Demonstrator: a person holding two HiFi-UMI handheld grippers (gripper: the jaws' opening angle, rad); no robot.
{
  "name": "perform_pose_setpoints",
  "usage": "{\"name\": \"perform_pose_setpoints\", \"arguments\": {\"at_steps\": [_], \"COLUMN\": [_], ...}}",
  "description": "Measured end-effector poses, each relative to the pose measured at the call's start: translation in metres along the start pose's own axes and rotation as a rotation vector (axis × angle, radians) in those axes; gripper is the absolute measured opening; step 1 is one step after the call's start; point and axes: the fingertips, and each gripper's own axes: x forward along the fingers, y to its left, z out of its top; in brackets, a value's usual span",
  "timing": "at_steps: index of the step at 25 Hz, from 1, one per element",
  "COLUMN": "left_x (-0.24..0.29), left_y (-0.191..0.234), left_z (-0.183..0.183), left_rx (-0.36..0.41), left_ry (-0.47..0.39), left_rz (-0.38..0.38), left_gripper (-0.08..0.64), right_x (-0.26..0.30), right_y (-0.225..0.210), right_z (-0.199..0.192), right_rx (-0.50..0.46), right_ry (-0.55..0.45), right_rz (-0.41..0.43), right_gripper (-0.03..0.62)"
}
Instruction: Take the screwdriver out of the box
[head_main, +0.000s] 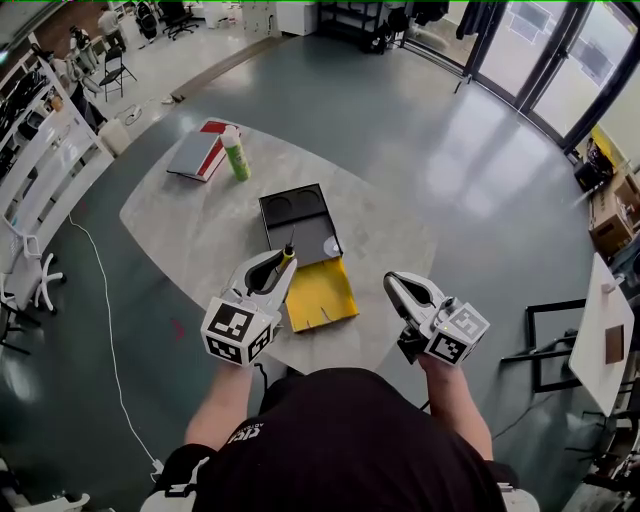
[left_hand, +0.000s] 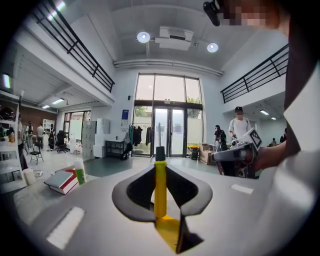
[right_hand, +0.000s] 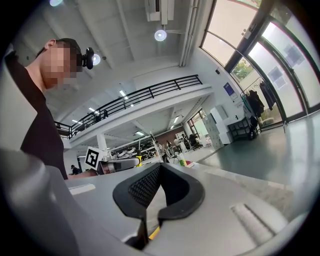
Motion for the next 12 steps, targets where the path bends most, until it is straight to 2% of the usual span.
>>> {"name": "perform_pose_setpoints", "arguments": {"at_steps": [12], "left_x": [-0.0060], "left_y": [0.0028], "left_z": [0.0097], "left_rx": [-0.013], "left_ry": [-0.049], "left_rz": [0.030], "left_gripper": [0.066], "right_x": [-0.0088], "right_y": [-0.0023], "right_z": [0.0096], "right_rx": [-0.033], "right_ry": [-0.032], "right_rz": [-0.020], "right_gripper": [0.012]}}
